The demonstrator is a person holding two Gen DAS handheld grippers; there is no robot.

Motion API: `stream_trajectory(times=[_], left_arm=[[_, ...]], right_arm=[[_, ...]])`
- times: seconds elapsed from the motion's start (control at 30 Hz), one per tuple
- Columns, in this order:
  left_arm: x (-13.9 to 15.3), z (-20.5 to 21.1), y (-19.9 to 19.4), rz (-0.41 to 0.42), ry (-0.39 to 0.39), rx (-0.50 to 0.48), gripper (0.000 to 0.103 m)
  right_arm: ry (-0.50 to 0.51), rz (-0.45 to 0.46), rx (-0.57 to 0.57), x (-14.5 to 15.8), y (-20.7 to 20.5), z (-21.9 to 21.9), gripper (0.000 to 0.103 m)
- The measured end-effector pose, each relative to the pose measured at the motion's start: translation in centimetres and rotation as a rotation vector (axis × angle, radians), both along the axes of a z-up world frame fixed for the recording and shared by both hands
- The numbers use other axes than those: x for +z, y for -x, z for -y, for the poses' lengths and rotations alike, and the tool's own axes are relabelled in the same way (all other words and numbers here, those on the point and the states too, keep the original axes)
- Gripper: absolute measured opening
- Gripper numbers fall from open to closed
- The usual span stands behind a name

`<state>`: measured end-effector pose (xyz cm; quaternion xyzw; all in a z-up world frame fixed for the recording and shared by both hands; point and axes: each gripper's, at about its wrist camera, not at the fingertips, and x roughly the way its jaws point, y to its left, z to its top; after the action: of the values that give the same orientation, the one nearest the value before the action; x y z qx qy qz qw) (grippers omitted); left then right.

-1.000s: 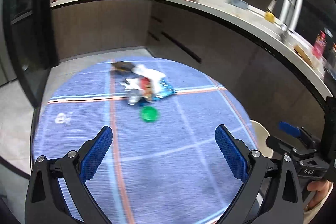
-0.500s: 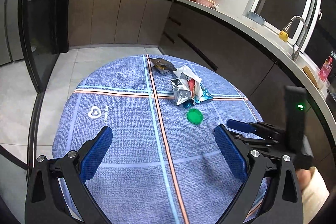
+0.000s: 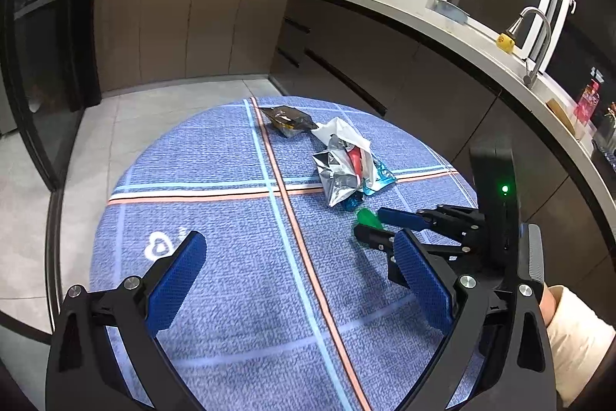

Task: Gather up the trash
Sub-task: 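Grasp the green cap with the right gripper while the left gripper grasps the foil nut bag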

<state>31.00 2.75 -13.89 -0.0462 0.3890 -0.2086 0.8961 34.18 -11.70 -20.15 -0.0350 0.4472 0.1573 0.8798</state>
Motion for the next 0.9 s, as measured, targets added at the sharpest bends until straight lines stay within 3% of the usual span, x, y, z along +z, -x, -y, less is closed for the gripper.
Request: stream_trajectory(times=[0.3,0.53,0.7,0.77,0.8,0.9], left_arm=[[-1.7,3.9,-4.4,-0.009,-0.051,-0.063,0.094],[-3.4,6.9,-9.1,-0.081,-0.015,-0.071,0.092],[-4.9,8.9,-11.0,-0.140,-0.040,-0.068,0.074],[-5.6,9.1,-11.3,-0.185,-0.034,-0.080,0.051],[-5.8,9.0,-11.3,-0.202,-0.023,-0.083,0.046],[-6.0,8.3,-11.0,-0.223,0.012,-0.082,0.041]], right_arm=[[0.001,0.015,0.020,0.3,1.5,1.2,0.034],[-0.030,0.027,-0.022,0.9,4.5,3.3,0.035],[-0.080,0.020,-0.060,1.4,4.8,4.9,0.035],[-0.085,0.026,-0.069,1.7,5.1,5.3,0.035],[-0.084,0.030,-0.070,1.8,5.3,5.3,0.035],[-0.096,0.041,-0.070,2.2,6.0,5.5,0.035]])
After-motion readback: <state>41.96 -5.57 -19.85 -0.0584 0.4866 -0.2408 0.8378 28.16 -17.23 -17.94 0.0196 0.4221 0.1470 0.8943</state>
